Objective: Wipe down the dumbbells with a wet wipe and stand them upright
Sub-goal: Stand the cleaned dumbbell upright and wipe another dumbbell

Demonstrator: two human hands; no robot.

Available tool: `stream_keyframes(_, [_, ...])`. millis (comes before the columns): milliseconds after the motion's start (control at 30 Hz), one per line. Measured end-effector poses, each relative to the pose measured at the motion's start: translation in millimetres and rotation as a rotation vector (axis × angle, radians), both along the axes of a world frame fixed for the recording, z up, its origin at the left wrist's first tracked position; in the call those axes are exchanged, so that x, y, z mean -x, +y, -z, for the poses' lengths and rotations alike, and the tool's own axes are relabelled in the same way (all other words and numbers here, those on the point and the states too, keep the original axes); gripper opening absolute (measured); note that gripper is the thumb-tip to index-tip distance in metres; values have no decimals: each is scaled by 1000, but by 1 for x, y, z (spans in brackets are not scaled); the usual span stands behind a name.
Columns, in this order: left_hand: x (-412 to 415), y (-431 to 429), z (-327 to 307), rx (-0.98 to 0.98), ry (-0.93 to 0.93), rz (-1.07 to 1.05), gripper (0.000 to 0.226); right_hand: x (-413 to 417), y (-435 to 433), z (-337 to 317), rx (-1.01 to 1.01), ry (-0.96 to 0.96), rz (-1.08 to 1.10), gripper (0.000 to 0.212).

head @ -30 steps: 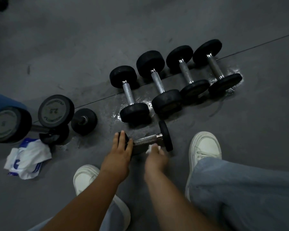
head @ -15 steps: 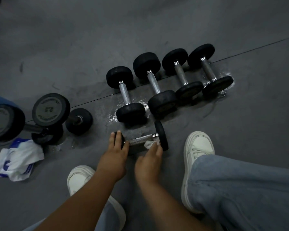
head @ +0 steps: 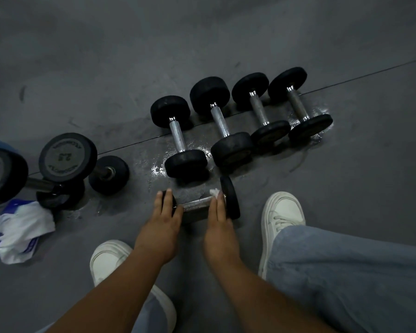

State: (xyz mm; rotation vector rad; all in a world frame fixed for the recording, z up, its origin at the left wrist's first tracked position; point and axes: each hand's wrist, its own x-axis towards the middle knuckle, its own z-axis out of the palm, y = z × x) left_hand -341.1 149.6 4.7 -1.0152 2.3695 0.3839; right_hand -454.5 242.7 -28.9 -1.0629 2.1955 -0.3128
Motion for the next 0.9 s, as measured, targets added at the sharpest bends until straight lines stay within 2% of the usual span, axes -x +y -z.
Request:
stream_keyframes(67, [2, -2, -1, 0, -8, -2, 86, 5, -3, 4, -1, -6, -4, 90])
stream_keyframes(167, [2, -2, -2, 3, -23, 14, 86, 18, -25, 0, -57, -66, 89, 84])
stream_keyframes(333, [1, 2, -1, 15, -20, 4, 88, 8, 1, 4, -27, -5, -24, 91])
stream_keyframes(467, [-3, 4, 4, 14, 2, 10, 88, 17, -23, -4, -68, -64, 129, 85])
stream_keyframes(567, [-5, 5, 5, 14, 29, 2, 90, 1, 5, 4, 10, -12, 14, 92])
stream_keyframes(633, [-5, 6, 7, 13, 46, -9, 88, 3, 1, 8, 9, -11, 19, 90])
stream_keyframes(733, [-3, 2, 6, 19, 30, -5, 88, 17, -27, 5, -11, -86, 108, 81])
stream_keyframes(833, [-3, 3, 7, 19, 39, -15, 87, 9, -15, 7, 270, -224, 244, 67])
stream_keyframes(867, [-3, 2, 7, 25, 48, -20, 87, -1, -6, 10, 367, -300, 409, 53])
stream_keyframes(900, [-2, 1, 6, 26, 45, -22, 87, -12, 0, 14, 392, -402, 674, 35])
